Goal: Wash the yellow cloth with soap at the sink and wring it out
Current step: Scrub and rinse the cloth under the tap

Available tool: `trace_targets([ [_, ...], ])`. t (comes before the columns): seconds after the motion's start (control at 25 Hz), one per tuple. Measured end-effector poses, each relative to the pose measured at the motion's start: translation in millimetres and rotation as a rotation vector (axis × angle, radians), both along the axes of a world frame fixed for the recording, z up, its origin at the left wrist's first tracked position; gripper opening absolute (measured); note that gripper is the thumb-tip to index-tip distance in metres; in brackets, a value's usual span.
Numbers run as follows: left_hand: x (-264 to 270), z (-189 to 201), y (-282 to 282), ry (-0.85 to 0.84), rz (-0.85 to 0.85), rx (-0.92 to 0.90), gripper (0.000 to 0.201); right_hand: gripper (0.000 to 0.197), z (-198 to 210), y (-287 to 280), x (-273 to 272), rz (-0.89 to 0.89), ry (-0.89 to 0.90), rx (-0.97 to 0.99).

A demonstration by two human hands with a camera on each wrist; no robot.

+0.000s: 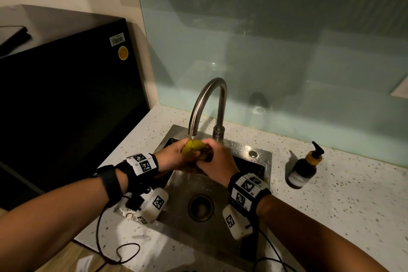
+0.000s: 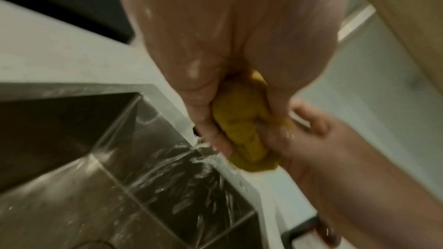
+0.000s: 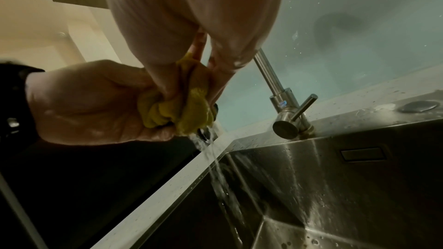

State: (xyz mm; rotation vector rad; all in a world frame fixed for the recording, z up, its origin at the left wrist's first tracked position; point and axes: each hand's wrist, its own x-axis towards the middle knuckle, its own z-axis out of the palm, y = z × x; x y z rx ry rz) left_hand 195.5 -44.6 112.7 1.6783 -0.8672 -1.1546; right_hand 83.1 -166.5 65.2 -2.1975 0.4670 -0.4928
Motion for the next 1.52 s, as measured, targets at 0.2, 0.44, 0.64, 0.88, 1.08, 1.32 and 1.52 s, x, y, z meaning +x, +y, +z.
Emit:
trace_targets([
  [0.2,-4,-5,-9,-0.041,0.196,-0.031,0.019,0.077,-4,-2,8,0.113,-0.042,0.054],
  [0.44,1,-9,-13,-0.045,0.172,0.044,0.043,0.06,-1,-4,0,0.091,0.025,0.042],
  [0.64,8,-6,-2,0.024,0.074,0.043,0.066,0.025,0,-7,1,0.04,-0.108,-0.065],
  [0.88,8,-13,-7,-0.002,0.204,-0.077,0.019,0.075,2,-7,5,0.125,-0.085,-0.096],
  [1.08,3,-16,-12,0.009,0.281,-0.043,0.028,0.052,0,-7,5,0.159,-0.159,-0.104],
  [1.32,10,-6,-9,-0.004,0.166,0.056,0.027,0.018,-2,-8,4,0.134,-0.263,-0.141],
  [1.52,13,-7,-2,0.205,0.17,-0.006,0.036,0.022,-2,-11,7,0.162,-0.283,-0.15],
])
